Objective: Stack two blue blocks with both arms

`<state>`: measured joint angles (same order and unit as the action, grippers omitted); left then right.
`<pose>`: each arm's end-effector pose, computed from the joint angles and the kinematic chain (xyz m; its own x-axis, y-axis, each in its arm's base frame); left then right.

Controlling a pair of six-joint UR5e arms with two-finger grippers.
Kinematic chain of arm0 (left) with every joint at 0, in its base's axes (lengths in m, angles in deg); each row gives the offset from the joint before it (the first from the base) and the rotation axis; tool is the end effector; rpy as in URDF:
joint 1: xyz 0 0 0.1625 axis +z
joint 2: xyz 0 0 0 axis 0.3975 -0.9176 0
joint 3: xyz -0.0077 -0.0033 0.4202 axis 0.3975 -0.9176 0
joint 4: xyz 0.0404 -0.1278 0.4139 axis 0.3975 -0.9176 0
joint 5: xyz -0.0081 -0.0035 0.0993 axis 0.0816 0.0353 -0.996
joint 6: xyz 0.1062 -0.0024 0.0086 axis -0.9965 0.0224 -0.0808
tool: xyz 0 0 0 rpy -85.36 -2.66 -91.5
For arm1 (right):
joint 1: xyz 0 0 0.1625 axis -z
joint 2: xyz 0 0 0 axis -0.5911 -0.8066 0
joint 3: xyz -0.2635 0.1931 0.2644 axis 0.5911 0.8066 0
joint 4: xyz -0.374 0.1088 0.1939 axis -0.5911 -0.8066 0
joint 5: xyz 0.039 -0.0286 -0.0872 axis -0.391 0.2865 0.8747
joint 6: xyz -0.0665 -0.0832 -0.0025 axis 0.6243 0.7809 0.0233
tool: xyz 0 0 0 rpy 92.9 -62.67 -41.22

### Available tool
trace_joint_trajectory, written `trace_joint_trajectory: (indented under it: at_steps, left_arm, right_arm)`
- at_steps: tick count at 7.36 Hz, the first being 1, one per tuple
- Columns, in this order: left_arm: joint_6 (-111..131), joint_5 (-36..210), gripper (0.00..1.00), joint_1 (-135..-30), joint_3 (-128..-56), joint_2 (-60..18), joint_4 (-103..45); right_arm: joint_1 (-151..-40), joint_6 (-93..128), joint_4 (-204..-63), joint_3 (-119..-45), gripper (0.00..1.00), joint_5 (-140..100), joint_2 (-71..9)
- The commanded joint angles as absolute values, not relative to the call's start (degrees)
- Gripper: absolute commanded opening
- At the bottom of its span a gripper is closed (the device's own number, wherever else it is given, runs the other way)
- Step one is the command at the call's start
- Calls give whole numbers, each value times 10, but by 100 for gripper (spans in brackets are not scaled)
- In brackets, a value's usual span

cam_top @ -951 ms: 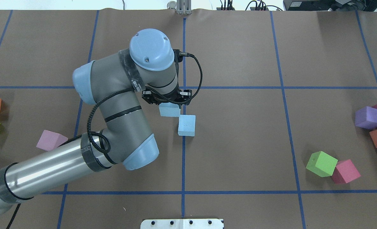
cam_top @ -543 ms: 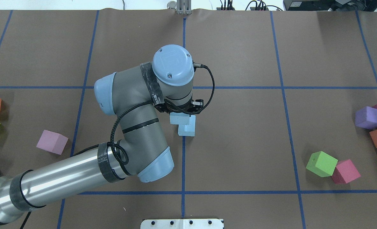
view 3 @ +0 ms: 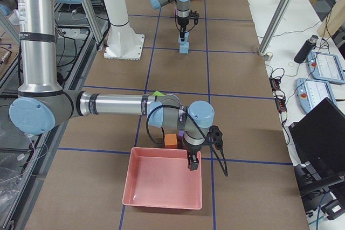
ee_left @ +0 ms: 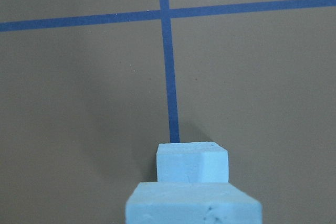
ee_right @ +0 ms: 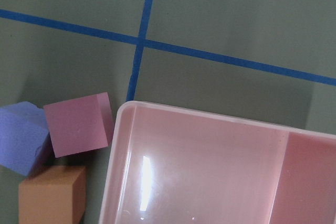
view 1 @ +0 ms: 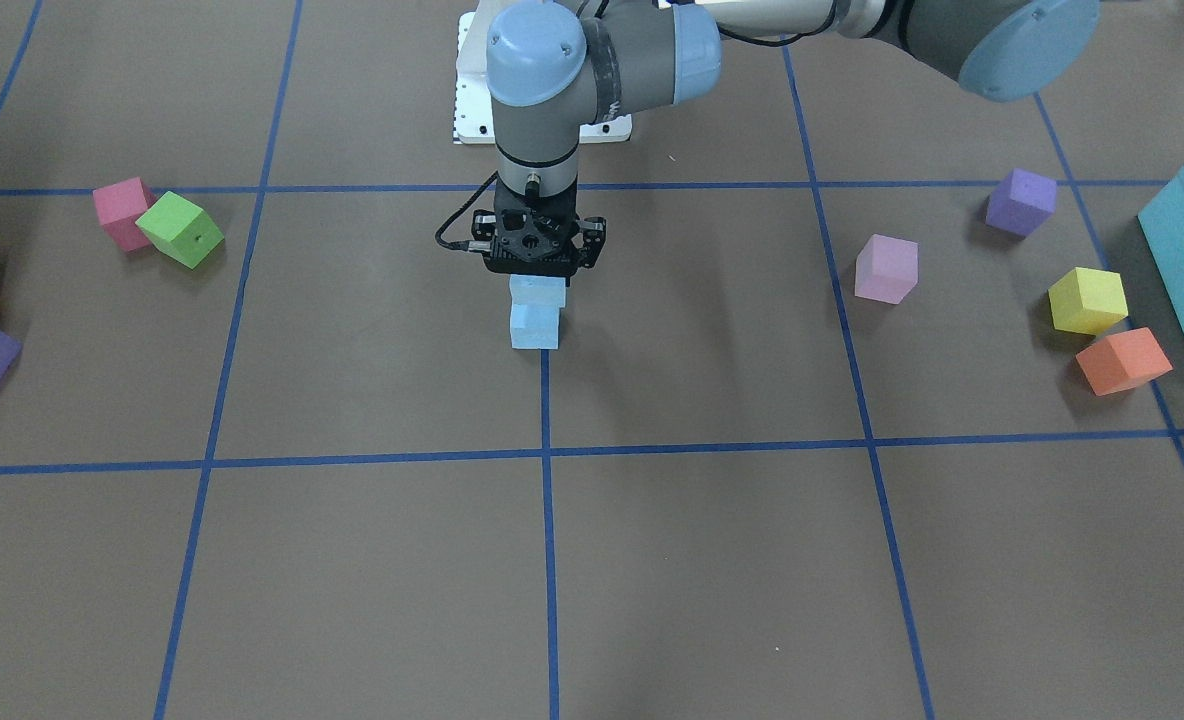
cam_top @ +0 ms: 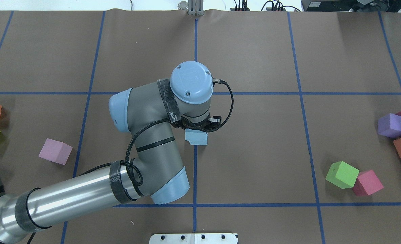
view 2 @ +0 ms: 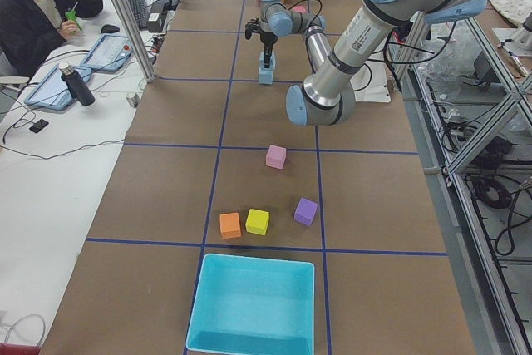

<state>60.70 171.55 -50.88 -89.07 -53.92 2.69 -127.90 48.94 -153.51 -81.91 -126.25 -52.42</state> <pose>0.6068 -0.4320 0.0959 0.6800 0.0957 -0.7270 -0.0160 0.9932 0.1157 0.0807 -0.4937 0.6624 0.7557 -0.1862 0.6279 0.1755 0.9812 0.0798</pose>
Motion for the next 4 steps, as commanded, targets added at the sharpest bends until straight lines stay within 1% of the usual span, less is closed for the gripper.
trace_joint_trajectory:
  at_steps: [1,4]
  left_arm:
    - [606,1715,42,-508,-865,-540,-11]
    - [606,1715,43,-508,-861,-539,-16]
  right_arm:
    - [-1279,489,-1535,-818,100,-1266,-524]
    - [-1279,489,-1535,-818,100,-1266,-524]
